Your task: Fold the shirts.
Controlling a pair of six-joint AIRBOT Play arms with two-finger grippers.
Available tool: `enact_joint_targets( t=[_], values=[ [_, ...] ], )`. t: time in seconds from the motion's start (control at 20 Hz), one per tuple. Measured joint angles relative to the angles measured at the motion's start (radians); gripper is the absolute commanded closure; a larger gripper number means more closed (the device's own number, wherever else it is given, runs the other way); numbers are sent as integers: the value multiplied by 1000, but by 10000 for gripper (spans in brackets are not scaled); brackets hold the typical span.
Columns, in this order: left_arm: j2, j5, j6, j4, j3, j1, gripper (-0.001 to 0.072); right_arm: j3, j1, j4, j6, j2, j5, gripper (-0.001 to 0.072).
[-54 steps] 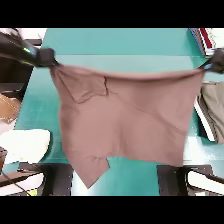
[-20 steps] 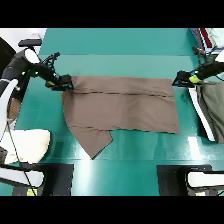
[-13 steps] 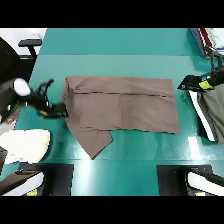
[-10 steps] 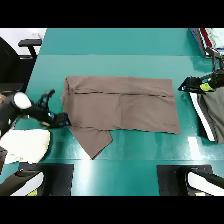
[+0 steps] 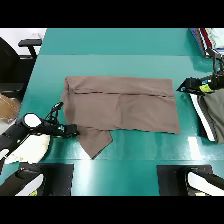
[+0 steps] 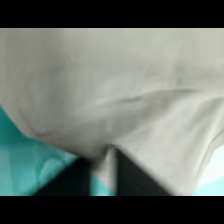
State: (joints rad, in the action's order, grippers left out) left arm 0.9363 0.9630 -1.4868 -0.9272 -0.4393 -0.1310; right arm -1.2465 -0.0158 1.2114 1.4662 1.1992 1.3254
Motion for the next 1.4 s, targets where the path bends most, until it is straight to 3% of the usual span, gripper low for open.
enact_joint_targets(
  t=[0.25, 0.5, 0.7, 0.9, 1.05, 1.2, 1.4],
  values=[
    [-3, 15, -4, 14, -8, -29, 682, 79, 111, 29, -2, -31, 84, 191],
    [-4, 35, -1, 21, -42, -35, 682, 424, 349, 8, -2, -140, 93, 190],
    [-4, 40, 0, 22, -54, -36, 682, 669, 468, -124, -2, -192, 16, 274],
    [-4, 43, 1, 23, -57, -36, 682, 766, 438, -212, -6, -208, -97, 302],
    [-4, 47, 2, 23, -58, -36, 684, 790, 380, -231, -8, -212, -183, 696],
    [-24, 89, 0, 14, -59, -36, 685, 789, 344, -232, -13, -214, -203, 698],
    [-171, 237, -65, -81, -59, -36, 684, 739, 328, -94, -23, -287, -62, 698]
  ],
)
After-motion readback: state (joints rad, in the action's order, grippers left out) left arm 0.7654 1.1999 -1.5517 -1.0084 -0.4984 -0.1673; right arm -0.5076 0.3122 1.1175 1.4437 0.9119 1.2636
